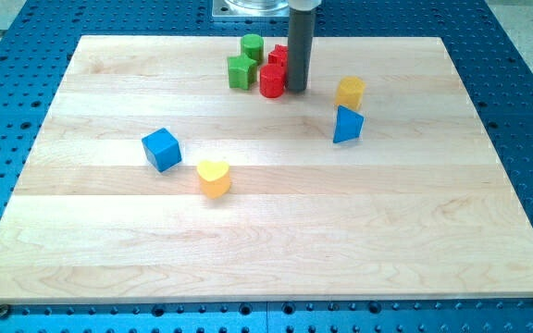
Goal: Move the yellow hexagon into the red star
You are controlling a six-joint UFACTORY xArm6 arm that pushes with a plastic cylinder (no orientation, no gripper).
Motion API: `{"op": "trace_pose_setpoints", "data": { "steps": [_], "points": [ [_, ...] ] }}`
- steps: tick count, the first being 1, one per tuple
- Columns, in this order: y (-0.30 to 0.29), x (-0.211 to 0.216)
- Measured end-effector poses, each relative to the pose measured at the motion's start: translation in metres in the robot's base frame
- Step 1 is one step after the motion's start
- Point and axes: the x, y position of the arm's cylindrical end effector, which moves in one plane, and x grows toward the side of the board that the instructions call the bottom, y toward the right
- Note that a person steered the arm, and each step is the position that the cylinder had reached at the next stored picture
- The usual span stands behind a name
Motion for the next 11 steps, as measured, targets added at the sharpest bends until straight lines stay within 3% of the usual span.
{"op": "trace_pose_setpoints", "data": {
  "steps": [2,4,5,8,9,10,11],
  "points": [
    [0.008,0.027],
    [0.005,-0.045],
    [0.006,-0.053],
    [0.158,-0.016],
    [0.127,0.058],
    [0.088,0.083],
    [0.083,0.035]
  ]
}}
